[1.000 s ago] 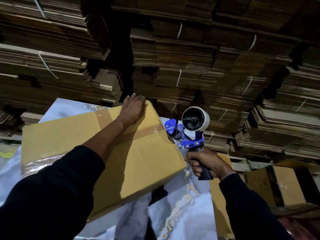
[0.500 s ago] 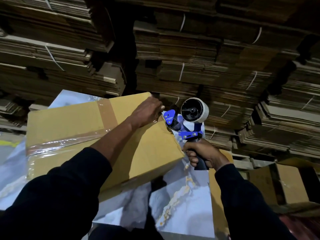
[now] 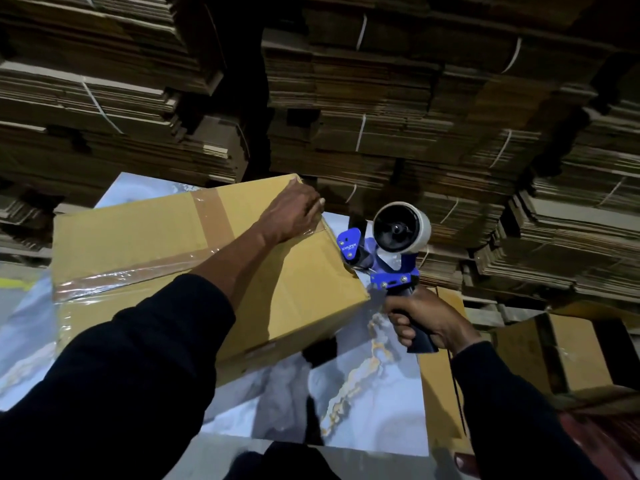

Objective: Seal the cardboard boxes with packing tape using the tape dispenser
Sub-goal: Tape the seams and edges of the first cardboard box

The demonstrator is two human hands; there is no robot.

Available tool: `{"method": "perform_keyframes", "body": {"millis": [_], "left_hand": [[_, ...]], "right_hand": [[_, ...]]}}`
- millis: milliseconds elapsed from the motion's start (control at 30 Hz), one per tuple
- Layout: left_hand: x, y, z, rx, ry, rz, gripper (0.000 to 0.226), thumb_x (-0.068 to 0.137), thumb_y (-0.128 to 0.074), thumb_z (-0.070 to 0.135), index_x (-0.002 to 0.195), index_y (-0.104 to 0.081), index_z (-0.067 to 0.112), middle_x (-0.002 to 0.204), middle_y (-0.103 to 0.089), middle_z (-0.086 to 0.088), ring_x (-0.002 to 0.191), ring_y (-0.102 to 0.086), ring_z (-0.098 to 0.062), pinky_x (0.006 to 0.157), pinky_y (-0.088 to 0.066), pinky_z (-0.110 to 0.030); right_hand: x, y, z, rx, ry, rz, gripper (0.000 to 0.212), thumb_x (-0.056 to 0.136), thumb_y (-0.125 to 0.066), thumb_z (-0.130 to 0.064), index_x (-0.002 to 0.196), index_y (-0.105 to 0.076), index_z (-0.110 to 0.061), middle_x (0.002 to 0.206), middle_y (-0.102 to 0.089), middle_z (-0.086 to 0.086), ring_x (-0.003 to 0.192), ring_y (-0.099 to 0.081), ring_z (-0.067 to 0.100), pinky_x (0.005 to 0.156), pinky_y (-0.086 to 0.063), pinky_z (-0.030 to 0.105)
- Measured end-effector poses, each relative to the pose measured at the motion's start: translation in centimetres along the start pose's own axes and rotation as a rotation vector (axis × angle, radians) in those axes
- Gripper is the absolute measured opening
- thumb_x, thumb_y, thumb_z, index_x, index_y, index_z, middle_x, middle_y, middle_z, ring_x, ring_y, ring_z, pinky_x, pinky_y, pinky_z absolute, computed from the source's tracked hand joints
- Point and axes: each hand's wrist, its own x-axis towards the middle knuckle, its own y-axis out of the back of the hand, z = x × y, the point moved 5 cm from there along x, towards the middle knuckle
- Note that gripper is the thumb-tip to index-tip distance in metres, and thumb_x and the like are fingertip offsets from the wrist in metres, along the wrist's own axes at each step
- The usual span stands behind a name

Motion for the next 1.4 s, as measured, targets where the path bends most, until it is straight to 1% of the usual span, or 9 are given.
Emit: {"method": "perform_keyframes", "body": {"millis": [367, 433, 533, 667, 767, 867, 1033, 1200, 1400], "left_hand": [[0.1, 0.4, 1.0, 0.023, -0.037, -0.103, 0.044, 0.112, -0.036, 0.039, 0.093, -0.064, 0.011, 0.095, -0.062, -0.007, 0.101, -0.058, -0.027, 0.126, -0.004, -0.058], [-0.9, 0.7, 1.8, -0.005, -0.089, -0.194, 0.057, 0.111, -0.026, 0.052, 0.108, -0.066, 0.012, 0.112, -0.063, -0.01, 0.118, -0.055, -0.026, 0.128, 0.005, -0.052], [-3.2, 0.5, 3.2, 0.038, -0.239, -0.378, 0.081, 0.101, -0.018, 0.073, 0.144, -0.055, 0.016, 0.151, -0.049, -0.012, 0.153, -0.026, -0.023, 0.127, 0.015, -0.047], [-5.2, -0.8, 4.9, 0.22, -0.445, -0.493, 0.113, 0.079, -0.037, 0.095, 0.156, -0.038, 0.011, 0.163, -0.035, -0.012, 0.159, -0.012, -0.024, 0.124, 0.02, -0.054], [-6.4, -1.5, 7.0, 0.292, -0.54, -0.508, 0.133, 0.067, -0.051, 0.099, 0.156, -0.034, 0.001, 0.162, -0.033, -0.021, 0.157, -0.017, -0.031, 0.123, 0.022, -0.054], [-7.1, -1.8, 8.2, 0.324, -0.528, -0.513, 0.142, 0.058, -0.041, 0.108, 0.151, -0.036, 0.0, 0.15, -0.039, -0.019, 0.145, -0.032, -0.034, 0.124, 0.019, -0.056], [-7.1, -1.9, 9.2, 0.38, -0.456, -0.532, 0.14, 0.054, -0.044, 0.109, 0.146, -0.039, 0.004, 0.132, -0.046, -0.008, 0.132, -0.041, -0.026, 0.121, 0.018, -0.063], [-7.3, -1.8, 9.8, 0.328, -0.386, -0.538, 0.139, 0.051, -0.043, 0.104, 0.154, -0.034, 0.01, 0.138, -0.046, -0.008, 0.137, -0.039, -0.026, 0.119, 0.017, -0.068], [-7.8, -0.9, 9.8, 0.243, -0.343, -0.497, 0.131, 0.055, -0.045, 0.1, 0.147, -0.042, 0.008, 0.132, -0.048, -0.005, 0.132, -0.045, -0.024, 0.115, 0.028, -0.058]], "right_hand": [[-2.4, 0.0, 3.2, 0.072, 0.036, 0.061, 0.037, 0.094, -0.056, 0.002, 0.064, -0.042, -0.014, 0.056, -0.029, 0.01, 0.039, -0.028, 0.019, 0.046, -0.029, 0.029], [-2.5, -0.1, 3.5, 0.084, 0.029, 0.063, 0.037, 0.093, -0.057, 0.002, 0.064, -0.042, -0.014, 0.056, -0.029, 0.01, 0.04, -0.028, 0.019, 0.047, -0.028, 0.029], [-2.5, -0.2, 3.6, 0.086, 0.027, 0.061, 0.037, 0.094, -0.057, 0.001, 0.064, -0.042, -0.014, 0.056, -0.029, 0.009, 0.04, -0.028, 0.019, 0.047, -0.028, 0.029], [-2.5, -0.4, 3.8, 0.089, 0.033, 0.07, 0.038, 0.095, -0.055, 0.001, 0.062, -0.043, -0.015, 0.055, -0.031, 0.009, 0.039, -0.029, 0.02, 0.046, -0.031, 0.029], [-2.7, -0.6, 3.7, 0.087, 0.038, 0.08, 0.038, 0.094, -0.056, 0.0, 0.062, -0.042, -0.016, 0.055, -0.031, 0.008, 0.04, -0.029, 0.02, 0.047, -0.03, 0.03], [-2.7, -0.7, 3.8, 0.078, 0.045, 0.078, 0.037, 0.094, -0.057, 0.0, 0.063, -0.041, -0.016, 0.056, -0.03, 0.008, 0.041, -0.029, 0.02, 0.047, -0.031, 0.03], [-2.7, -0.6, 3.8, 0.084, 0.047, 0.072, 0.035, 0.093, -0.056, 0.0, 0.066, -0.042, -0.015, 0.057, -0.03, 0.009, 0.041, -0.028, 0.02, 0.046, -0.031, 0.029], [-2.8, -0.5, 3.7, 0.087, 0.047, 0.038, 0.033, 0.094, -0.055, 0.0, 0.068, -0.042, -0.015, 0.057, -0.03, 0.008, 0.04, -0.029, 0.02, 0.045, -0.032, 0.028], [-3.4, -0.1, 4.7, 0.096, 0.063, 0.022, 0.035, 0.096, -0.056, 0.0, 0.067, -0.044, -0.015, 0.055, -0.03, 0.008, 0.039, -0.03, 0.019, 0.045, -0.032, 0.028]]}}
